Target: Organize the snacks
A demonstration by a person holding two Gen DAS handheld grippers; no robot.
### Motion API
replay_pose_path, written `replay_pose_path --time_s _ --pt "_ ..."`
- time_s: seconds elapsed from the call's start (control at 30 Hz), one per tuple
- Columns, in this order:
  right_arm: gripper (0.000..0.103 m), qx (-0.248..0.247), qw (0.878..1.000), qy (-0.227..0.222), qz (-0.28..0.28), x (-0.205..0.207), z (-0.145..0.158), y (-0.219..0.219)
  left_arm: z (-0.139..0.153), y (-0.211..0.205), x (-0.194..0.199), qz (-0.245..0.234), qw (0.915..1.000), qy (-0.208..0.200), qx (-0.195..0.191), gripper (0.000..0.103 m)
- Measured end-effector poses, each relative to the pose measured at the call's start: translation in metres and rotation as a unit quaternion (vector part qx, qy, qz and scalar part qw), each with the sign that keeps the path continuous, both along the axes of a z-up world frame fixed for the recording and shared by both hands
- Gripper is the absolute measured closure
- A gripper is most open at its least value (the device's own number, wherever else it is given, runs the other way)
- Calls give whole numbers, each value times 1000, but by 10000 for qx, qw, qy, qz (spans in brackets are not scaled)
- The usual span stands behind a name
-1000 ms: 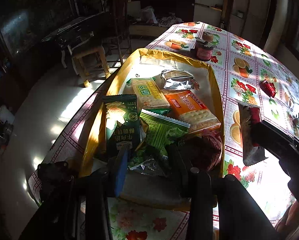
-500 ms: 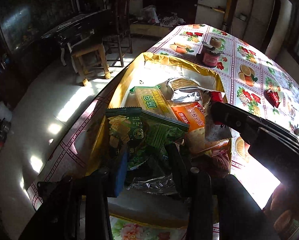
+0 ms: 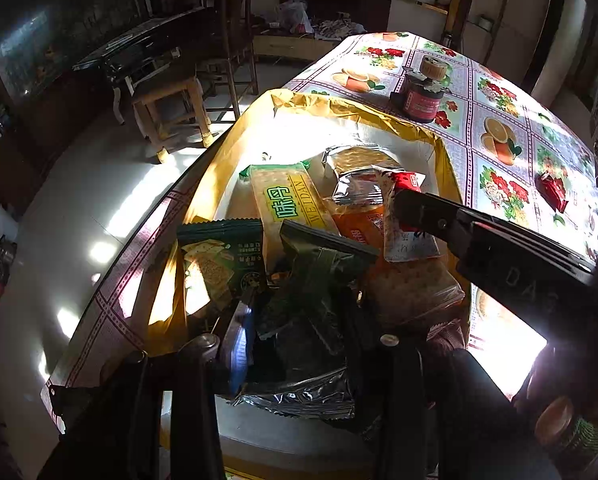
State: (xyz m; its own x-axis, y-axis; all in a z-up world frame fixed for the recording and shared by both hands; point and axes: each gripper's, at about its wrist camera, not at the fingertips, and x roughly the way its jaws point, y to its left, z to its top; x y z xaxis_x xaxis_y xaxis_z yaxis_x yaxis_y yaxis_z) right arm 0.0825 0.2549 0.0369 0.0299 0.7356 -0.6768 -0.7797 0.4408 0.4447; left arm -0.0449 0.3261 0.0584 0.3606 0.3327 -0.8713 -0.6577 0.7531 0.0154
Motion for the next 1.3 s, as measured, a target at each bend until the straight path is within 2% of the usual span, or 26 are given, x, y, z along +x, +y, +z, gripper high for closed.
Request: replay_pose_path --time_s 0.8,0.87,0.97,1.1,1.2,1.27,1.3 --pt "82 -76 10000 35 -2 20 -7 14 -19 9 28 14 9996 293 -17 62" --pt "76 -103 9999 -16 -14 20 -6 14 -19 8 28 -26 9996 289 -42 56" --pt "69 -113 9999 -8 -10 21 -5 12 -19 7 27 -60 9994 327 -69 55" --pt "50 -52 10000 -62 -13 20 -1 7 -16 5 17 -57 9995 235 -178 51" --pt "37 -50 9999 -114 -18 17 0 2 -12 -1 12 -130 9996 148 -197 38" --pt "35 -55 9999 -113 -25 17 0 -1 -9 -6 8 -132 9998 140 -66 29" --pt "34 -49 9999 -106 -8 16 0 -2 -7 -8 7 -164 9998 119 -72 29"
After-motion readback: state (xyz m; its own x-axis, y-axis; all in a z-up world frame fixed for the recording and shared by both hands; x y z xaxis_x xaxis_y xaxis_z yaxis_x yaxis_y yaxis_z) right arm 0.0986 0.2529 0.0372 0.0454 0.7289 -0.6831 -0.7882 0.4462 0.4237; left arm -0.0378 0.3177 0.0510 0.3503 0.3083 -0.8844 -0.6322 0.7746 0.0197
